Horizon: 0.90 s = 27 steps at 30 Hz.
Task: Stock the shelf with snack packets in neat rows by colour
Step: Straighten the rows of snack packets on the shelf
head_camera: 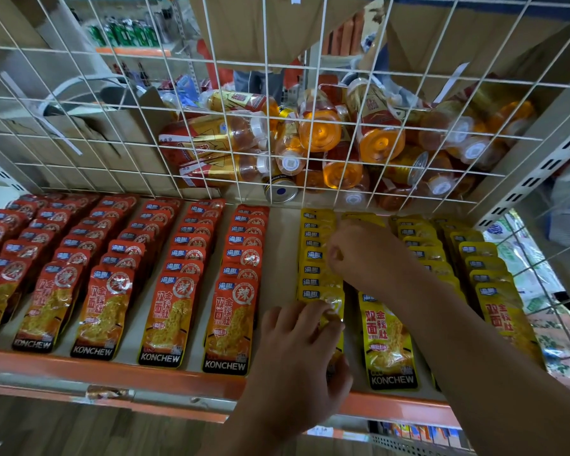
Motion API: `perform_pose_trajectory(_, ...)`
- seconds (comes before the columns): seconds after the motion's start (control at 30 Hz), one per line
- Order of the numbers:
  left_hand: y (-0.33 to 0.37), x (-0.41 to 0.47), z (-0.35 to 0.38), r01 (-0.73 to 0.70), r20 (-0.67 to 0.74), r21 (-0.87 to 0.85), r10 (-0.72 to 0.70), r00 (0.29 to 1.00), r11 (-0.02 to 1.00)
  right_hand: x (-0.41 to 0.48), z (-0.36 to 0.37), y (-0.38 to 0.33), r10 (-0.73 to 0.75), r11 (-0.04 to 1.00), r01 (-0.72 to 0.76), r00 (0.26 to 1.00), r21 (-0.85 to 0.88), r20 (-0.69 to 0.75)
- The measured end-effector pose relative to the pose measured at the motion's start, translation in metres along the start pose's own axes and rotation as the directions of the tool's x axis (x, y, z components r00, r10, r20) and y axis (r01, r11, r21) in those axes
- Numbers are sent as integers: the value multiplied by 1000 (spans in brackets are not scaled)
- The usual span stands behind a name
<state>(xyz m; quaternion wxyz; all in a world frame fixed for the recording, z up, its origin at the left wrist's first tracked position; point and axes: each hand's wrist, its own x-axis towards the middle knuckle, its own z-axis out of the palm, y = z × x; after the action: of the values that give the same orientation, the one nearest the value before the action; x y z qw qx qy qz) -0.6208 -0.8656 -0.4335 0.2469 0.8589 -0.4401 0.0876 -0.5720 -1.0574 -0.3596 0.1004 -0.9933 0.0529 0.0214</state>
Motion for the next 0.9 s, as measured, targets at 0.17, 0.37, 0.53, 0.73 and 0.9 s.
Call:
perform_pose_trajectory(0.17, 1, 0, -1, 6, 6, 1, -6, 1000, 1000, -1, 5, -1, 6, 999, -5, 1000, 42, -14)
perform_pose_trajectory(0.37, 1, 0, -1, 6, 7, -4, -6, 1000, 1000, 2, 6, 1, -7, 999, 6, 1000, 44, 15)
perform_pose_trajectory(0.53, 1, 0, -1, 4, -7, -2, -4, 1000, 1000, 0, 3, 1, -1, 998, -2, 999, 64, 41)
perform_pose_trajectory(0.73, 1, 0, 0, -1, -18, 4, 1, 1000, 1000, 1, -1, 0, 15, 997, -22, 996, 77, 90)
perform_pose_trajectory(0.9, 1, 1, -1, -2, -13, 4, 2, 1000, 1000, 0, -2, -1, 12, 998, -17, 996, 68, 84)
